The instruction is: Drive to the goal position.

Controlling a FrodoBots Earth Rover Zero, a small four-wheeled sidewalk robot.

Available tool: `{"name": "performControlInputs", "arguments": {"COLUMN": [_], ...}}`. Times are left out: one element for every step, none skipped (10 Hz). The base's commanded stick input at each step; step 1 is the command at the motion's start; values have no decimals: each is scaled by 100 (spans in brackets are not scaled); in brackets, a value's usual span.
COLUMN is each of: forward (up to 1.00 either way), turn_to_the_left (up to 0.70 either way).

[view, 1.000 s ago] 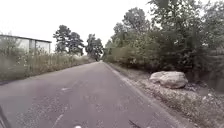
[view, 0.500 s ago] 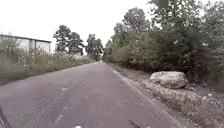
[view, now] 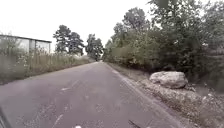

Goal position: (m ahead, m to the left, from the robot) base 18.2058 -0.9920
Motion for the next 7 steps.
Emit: {"name": "performControlInputs", "arguments": {"forward": [7,7,7,7,7,7,7], "turn_to_the_left": [0,0,0,0,0,0,0]}}
